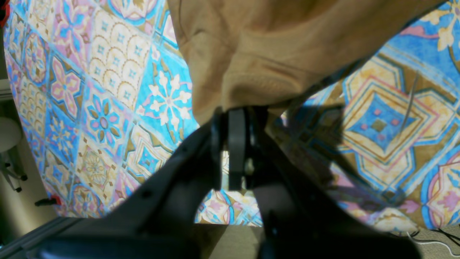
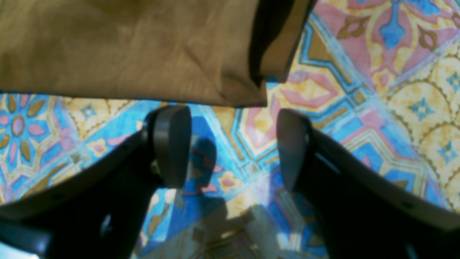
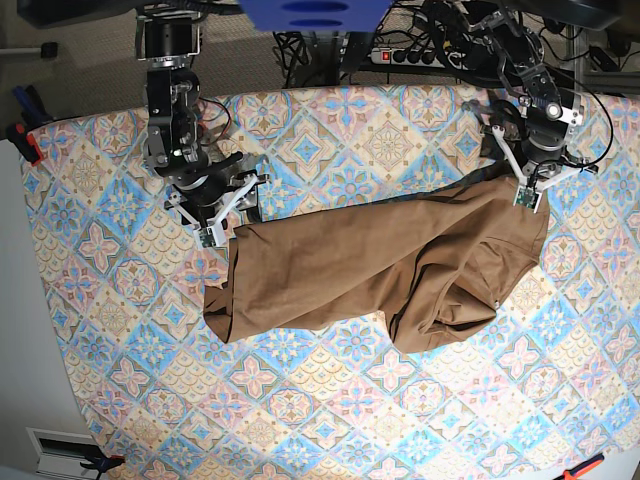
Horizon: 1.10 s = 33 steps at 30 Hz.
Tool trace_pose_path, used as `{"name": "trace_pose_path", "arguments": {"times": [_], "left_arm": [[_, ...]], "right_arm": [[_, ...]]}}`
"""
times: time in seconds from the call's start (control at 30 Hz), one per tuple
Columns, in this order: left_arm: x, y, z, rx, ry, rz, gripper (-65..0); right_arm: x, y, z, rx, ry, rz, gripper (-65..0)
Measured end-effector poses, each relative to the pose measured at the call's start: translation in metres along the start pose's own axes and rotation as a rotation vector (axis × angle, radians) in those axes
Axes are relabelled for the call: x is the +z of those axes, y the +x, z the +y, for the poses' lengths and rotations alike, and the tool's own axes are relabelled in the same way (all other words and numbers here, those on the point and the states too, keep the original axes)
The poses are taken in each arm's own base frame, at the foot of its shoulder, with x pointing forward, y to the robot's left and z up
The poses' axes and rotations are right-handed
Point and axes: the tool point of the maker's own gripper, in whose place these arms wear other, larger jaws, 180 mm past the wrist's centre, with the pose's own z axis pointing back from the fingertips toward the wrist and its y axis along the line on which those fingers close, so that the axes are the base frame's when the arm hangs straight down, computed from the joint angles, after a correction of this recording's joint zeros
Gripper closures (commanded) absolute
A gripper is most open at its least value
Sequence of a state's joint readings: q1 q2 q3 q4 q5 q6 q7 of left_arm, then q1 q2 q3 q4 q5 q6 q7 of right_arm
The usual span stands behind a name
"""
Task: Layout the t-shirt on the table in an organized manner, then fold the t-shirt properly
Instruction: 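Grasp the shirt edge again with the right gripper and lift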
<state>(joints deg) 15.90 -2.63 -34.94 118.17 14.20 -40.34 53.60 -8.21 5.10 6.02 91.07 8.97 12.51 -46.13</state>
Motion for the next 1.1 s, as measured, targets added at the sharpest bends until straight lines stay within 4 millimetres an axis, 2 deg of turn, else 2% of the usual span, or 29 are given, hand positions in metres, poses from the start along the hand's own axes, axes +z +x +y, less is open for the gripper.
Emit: {"name": "trace_pose_path", "arguments": {"times": [0.23,0.43,0.63,0.7,0.83,0.9,1.0,1.1], "left_arm": [[0.000,-0.001,-0.001,0.001,-0.002,0.001,0.0],[0.000,-0.001,-0.001,0.000,-0.002,0.003,0.0],[0.000,-0.002,-0.001,0.000,-0.002,0.004,0.0],[0.000,-0.002,-0.001,0.001,-0.001,0.004,0.0],[0.000,-0.001,-0.001,0.001,-0.001,0.003,0.0],[0.000,-0.001,0.000,0.002,-0.001,0.002,0.0],[0.000,-0.001,0.000,0.002,-0.001,0.002,0.0],[0.000,-0.001,-0.001,0.002,-0.002,0.002,0.0]], "right_arm": [[-0.004,-0.002,0.000,-0.013,0.010,-0.006,-36.4],[-0.017,0.035,-0.011,0.010,-0.009,-0.018,-36.4],[-0.018,0.028,-0.010,0.003,-0.006,0.000,-35.5],[-0.018,0.028,-0.011,0.005,-0.007,0.000,-29.5],[-0.018,0.025,-0.010,0.005,-0.008,0.010,-7.7],[-0.017,0.024,-0.010,0.006,-0.008,0.013,0.0],[-0.009,0.035,-0.007,0.028,-0.009,-0.015,0.0],[0.010,0.070,-0.002,0.068,-0.018,-0.119,0.0]]}}
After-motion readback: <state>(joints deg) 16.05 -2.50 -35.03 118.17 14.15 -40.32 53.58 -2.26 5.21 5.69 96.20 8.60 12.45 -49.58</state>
